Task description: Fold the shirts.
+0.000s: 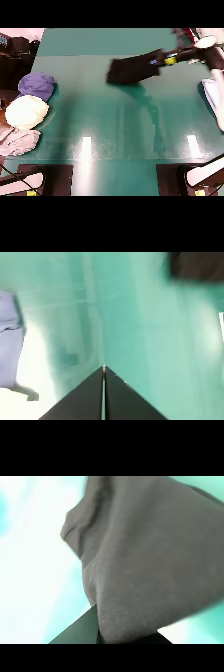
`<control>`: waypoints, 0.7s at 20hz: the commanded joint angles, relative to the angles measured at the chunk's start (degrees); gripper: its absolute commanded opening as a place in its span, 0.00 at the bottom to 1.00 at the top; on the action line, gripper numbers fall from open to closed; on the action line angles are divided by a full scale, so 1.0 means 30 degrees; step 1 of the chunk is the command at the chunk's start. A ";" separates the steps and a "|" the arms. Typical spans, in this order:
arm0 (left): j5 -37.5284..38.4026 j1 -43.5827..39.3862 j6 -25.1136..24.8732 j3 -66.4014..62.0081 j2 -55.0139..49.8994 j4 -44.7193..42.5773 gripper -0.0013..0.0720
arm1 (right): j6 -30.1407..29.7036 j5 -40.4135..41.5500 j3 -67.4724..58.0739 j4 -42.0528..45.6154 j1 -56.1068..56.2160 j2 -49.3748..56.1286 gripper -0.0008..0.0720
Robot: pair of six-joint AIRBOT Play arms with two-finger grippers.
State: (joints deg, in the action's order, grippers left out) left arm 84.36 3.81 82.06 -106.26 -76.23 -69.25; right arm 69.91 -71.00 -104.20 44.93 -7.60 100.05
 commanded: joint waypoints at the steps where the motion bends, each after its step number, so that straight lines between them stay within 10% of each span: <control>1: 0.0073 -0.0204 0.0015 0.0007 0.0015 0.1712 0.05 | 0.0124 0.0022 -0.0022 0.2069 -0.4335 -0.2091 0.03; 14: 0.0036 -0.3089 0.0182 0.0007 0.0015 0.2229 0.05 | -0.0736 0.2514 -0.0029 0.1836 -1.3070 -0.2594 0.03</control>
State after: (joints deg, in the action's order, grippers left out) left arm 84.66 -3.86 82.52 -106.26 -76.23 -62.65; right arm 68.88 -65.21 -104.22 50.65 -43.66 92.53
